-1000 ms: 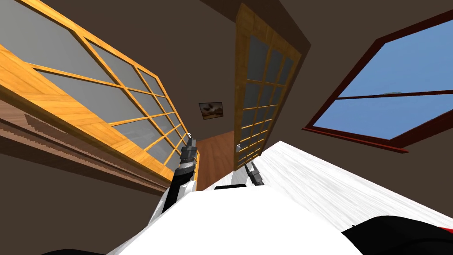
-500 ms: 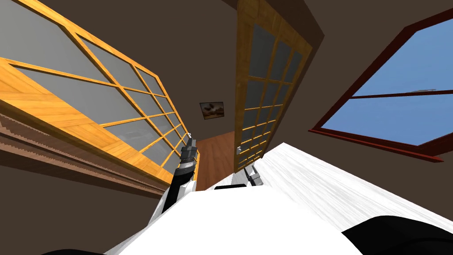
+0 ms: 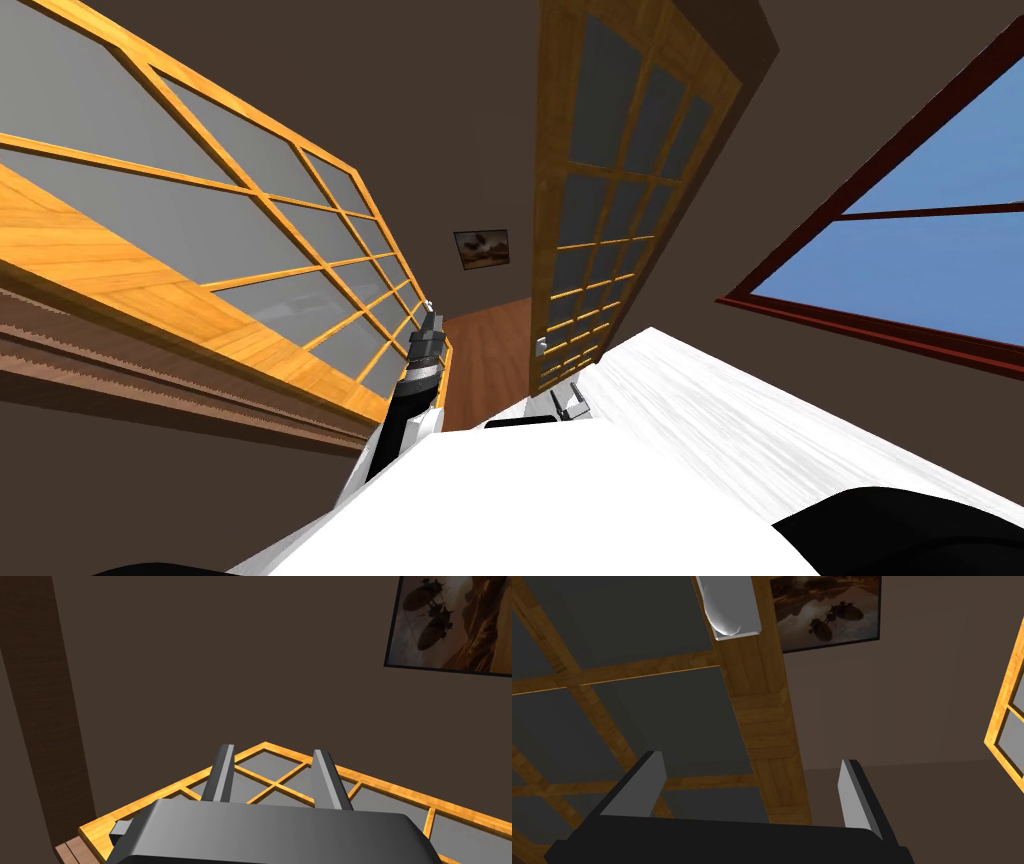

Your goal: Push the door open

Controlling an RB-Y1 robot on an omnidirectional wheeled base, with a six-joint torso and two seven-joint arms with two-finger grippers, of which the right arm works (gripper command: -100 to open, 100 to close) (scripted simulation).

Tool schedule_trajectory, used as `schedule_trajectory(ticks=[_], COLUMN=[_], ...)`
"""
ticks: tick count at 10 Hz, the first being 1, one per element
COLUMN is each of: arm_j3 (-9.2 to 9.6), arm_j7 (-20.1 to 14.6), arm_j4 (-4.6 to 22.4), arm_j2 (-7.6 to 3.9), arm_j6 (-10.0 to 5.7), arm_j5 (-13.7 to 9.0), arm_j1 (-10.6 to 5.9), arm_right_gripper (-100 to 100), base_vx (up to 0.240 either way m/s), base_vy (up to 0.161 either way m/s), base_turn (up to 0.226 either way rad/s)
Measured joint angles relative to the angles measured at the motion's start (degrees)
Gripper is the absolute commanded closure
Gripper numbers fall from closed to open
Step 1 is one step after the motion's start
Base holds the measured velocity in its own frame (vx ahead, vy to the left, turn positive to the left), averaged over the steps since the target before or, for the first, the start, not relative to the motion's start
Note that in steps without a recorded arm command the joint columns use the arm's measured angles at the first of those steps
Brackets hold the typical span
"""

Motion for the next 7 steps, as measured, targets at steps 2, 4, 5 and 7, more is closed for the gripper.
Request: schedule_trajectory(ticks=[2, 4, 5, 7], arm_j3=[0.44, 0.78, 1.02, 1.41], arm_j7=[2.64, 4.99, 6.20, 8.44], arm_j4=[1.43, 3.31, 3.87, 5.25], arm_j2=[-0.52, -0.76, -0.81, -1.19], arm_j6=[-0.80, -1.58, -1.75, -2.47], arm_j5=[0.09, 0.17, 0.25, 0.35], arm_j1=[0.49, 0.40, 0.54, 0.91], arm_right_gripper=[-100, -100, -100, -100], base_vx=[0.083, 0.078, 0.075, 0.105], base_vy=[-0.054, -0.037, -0.051, -0.057], base_turn=[0.047, 0.049, 0.051, 0.050])
